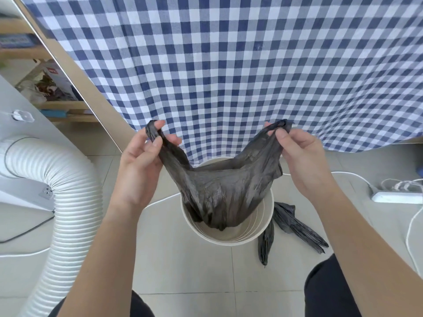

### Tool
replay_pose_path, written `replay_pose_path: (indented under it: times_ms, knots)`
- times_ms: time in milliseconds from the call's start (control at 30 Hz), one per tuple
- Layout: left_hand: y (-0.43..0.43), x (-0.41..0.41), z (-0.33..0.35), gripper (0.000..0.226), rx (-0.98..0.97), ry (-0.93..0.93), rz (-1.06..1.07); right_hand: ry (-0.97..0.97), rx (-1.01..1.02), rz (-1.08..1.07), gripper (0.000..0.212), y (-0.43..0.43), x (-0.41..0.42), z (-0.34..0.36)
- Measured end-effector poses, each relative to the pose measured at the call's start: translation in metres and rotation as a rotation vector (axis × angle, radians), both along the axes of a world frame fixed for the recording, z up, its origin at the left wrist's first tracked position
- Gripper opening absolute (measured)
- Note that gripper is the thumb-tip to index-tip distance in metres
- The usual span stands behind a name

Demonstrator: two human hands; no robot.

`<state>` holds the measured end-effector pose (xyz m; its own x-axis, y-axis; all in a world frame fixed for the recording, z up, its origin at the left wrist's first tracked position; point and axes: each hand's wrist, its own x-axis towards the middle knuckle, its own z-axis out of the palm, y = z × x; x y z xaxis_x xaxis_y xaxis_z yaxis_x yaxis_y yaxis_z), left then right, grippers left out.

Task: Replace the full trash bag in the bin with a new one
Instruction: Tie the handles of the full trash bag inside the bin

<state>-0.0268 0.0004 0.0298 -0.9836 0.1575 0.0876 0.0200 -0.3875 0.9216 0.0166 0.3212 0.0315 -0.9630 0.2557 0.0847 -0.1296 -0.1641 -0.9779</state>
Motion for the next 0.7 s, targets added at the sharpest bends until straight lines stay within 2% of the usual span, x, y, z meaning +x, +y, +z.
replay_pose_path:
  times_ms: [133, 267, 400, 467, 567, 700]
  knots:
    - [0.013, 0.001, -0.003, 0.051, 0.013, -0.062, -0.075, 0.019, -0.178, 0.045, 0.021, -0.003, -0.001, 0.003]
    - [0.015, -0.003, -0.019, 0.066, -0.086, -0.102, -0.045, -0.042, -0.272, 0.138, 0.039, 0.001, -0.004, -0.007]
    - [0.015, -0.005, -0.024, 0.073, 0.057, -0.175, -0.069, -0.054, -0.254, 0.168, 0.057, 0.003, -0.007, -0.016]
    - [0.019, -0.003, -0.020, 0.074, 0.069, -0.197, -0.091, -0.075, -0.216, 0.168, 0.061, 0.000, -0.006, -0.018]
    - [0.029, 0.000, -0.019, 0.072, 0.007, -0.235, -0.148, -0.133, -0.102, 0.186, 0.055, -0.010, -0.007, -0.025]
    - [0.041, 0.005, -0.023, 0.064, -0.077, -0.238, -0.257, -0.187, -0.055, 0.196, 0.031, -0.026, -0.007, -0.035]
